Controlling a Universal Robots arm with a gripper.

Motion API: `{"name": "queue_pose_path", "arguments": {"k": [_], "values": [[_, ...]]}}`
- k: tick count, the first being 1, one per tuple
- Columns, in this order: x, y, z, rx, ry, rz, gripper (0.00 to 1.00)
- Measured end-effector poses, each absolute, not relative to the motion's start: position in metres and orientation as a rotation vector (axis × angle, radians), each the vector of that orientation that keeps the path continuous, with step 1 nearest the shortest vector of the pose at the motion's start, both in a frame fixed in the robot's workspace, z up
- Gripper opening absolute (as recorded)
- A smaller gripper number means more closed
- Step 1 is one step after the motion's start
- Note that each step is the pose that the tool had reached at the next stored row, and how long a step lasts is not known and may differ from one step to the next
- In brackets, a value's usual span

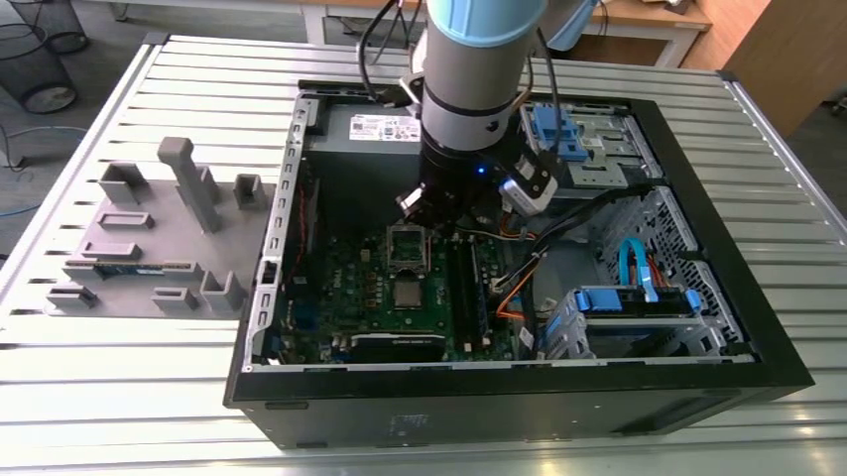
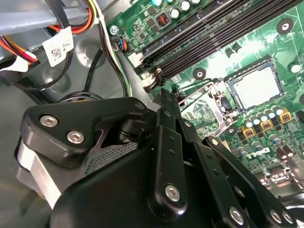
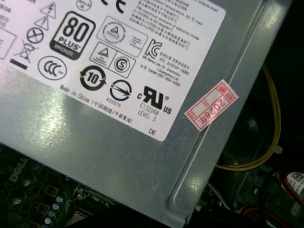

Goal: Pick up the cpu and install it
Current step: 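Close the cpu cover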

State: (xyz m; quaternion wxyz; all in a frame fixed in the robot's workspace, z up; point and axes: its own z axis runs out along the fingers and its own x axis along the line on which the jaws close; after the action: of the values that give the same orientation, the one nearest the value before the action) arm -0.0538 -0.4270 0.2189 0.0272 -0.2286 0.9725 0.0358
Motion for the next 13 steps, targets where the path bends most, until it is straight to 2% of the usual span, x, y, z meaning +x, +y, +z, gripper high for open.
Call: {"name": "queue_pose_path", "arguments": {"k": [13], "values": [[-0.054,-0.42,0.208,-0.756,2.992,0.112,0.11]]}}
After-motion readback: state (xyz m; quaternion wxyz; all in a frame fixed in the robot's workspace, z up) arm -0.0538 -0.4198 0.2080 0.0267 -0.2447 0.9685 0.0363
